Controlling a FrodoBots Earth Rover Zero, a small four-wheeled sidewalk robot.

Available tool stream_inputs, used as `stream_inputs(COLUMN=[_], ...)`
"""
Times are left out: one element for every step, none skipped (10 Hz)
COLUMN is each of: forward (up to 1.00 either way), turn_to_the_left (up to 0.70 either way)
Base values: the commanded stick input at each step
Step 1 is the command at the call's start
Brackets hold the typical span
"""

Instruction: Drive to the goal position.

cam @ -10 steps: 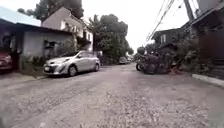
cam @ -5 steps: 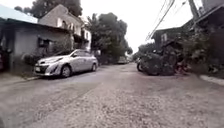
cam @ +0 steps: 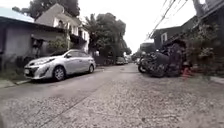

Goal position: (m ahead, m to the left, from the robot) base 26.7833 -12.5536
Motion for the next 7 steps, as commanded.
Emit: stream_inputs(forward=[1.0,1.0,1.0,1.0,1.0,1.0,1.0], turn_to_the_left=[0.0,0.03,0.27,0.27,0.27,0.27,0.27])
